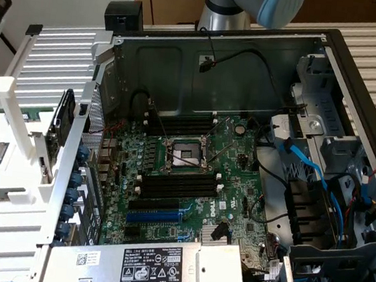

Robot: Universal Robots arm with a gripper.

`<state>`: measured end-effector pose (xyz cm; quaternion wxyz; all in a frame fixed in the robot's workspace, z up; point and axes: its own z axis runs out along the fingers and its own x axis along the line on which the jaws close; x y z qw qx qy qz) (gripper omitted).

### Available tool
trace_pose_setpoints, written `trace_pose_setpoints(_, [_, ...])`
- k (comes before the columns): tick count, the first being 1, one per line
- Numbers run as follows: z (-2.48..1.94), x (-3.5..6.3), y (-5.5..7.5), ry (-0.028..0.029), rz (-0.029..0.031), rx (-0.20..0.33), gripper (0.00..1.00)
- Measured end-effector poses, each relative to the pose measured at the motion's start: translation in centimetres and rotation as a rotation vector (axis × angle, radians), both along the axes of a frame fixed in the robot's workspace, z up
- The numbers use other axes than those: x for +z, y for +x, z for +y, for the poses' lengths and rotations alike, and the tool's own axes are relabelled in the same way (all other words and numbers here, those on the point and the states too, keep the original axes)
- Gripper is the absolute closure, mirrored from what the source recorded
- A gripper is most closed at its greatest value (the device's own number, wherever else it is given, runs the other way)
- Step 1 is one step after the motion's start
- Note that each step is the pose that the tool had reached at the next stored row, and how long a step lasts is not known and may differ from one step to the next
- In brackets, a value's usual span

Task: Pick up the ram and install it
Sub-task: 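Reach for the ram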

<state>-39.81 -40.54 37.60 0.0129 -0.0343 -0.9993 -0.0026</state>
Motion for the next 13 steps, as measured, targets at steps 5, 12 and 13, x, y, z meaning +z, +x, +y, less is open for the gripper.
trace_pose_setpoints(5, [0.57,-0.34,-1.6,-0.0059,-0.0093,0.0,0.9])
trace_pose_setpoints(12, [1.68,-0.76,-3.3,-0.0074,-0.0257,0.0,0.9])
trace_pose_setpoints(13, [1.98,-0.86,-3.4,-0.0079,-0.0277,0.0,0.9])
